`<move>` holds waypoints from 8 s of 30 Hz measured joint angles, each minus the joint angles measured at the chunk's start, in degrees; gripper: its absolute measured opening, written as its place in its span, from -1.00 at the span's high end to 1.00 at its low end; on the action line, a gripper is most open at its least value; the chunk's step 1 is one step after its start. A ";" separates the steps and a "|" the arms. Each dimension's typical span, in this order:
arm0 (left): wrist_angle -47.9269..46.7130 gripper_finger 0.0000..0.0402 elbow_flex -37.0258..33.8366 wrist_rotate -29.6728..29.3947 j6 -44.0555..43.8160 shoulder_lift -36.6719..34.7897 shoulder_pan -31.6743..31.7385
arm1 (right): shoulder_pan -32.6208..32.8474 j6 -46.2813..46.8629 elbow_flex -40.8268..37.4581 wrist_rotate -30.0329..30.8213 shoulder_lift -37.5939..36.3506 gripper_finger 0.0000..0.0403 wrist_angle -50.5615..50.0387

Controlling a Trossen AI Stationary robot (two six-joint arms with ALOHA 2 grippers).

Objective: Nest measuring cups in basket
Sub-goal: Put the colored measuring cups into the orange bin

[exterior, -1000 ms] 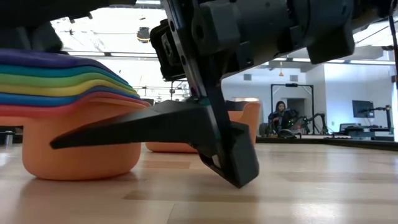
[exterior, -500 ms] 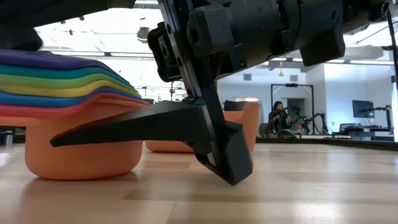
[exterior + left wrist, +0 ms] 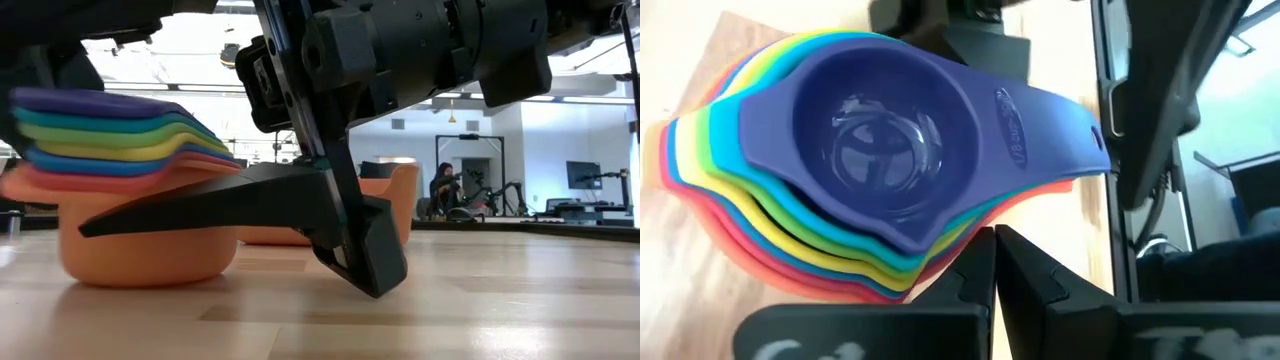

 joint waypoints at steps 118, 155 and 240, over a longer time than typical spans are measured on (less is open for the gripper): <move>-30.88 1.00 -0.01 -17.01 1.38 -27.52 0.72 | -4.70 -13.77 -35.54 25.61 -28.74 0.52 26.92; -34.03 1.00 -0.01 -17.56 6.14 -27.50 5.78 | -16.82 -3.47 -22.53 21.94 -14.99 0.52 25.08; -38.14 1.00 0.01 -10.50 5.36 -27.67 10.25 | -14.00 16.36 -10.34 30.01 2.16 0.17 37.19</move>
